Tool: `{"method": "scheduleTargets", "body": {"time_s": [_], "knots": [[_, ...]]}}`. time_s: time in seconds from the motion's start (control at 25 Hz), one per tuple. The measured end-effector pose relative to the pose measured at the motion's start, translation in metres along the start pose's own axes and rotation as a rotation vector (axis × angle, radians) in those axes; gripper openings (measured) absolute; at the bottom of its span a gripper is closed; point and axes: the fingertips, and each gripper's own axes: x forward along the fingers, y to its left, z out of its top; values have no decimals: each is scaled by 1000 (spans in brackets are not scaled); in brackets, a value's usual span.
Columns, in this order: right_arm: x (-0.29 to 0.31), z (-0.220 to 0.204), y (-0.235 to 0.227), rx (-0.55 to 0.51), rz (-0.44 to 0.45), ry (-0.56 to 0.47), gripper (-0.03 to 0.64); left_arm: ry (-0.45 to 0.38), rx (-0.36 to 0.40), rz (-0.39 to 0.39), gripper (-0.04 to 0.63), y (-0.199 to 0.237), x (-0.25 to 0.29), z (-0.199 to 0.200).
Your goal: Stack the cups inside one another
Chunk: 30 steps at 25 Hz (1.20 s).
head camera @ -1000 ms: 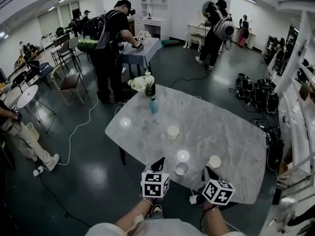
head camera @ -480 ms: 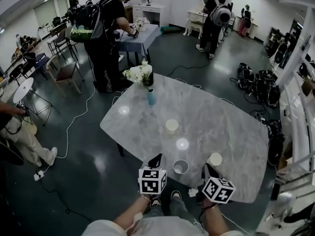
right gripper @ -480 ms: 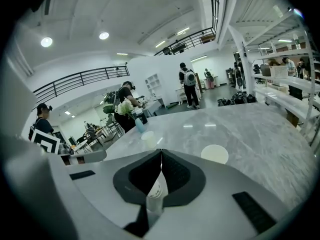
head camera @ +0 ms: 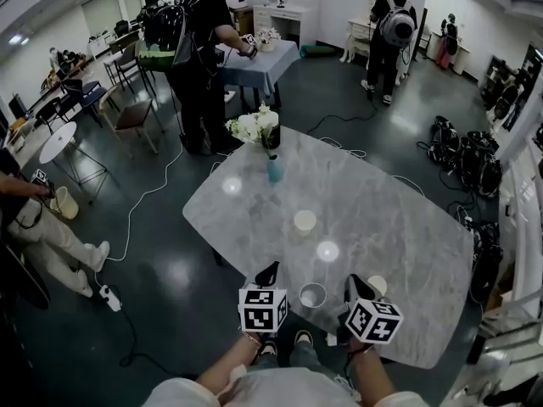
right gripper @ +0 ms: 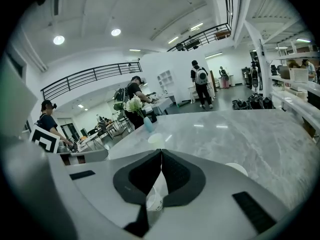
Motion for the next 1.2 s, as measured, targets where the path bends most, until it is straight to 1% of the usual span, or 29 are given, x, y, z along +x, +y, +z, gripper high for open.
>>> {"method": "scheduleTargets", "body": {"time_s": [0.2,0.36,0.6,0.92,1.2], "knots": [[7,0,-6,1,17,11,8,20,-1,17,-5,0,5,-8],[15,8,-2,-14,71,18,8,19,-8,35,-5,4,9,-4],[39,24,2,-85,134,29,9,11,-22,85,-5,11,17,5],[82,39,19,-191,231,59,11,10,-30,149,-5,27,29,13],[123,36,29,-269,311,109,11,18,-45,201,-5,40,45,15]]}}
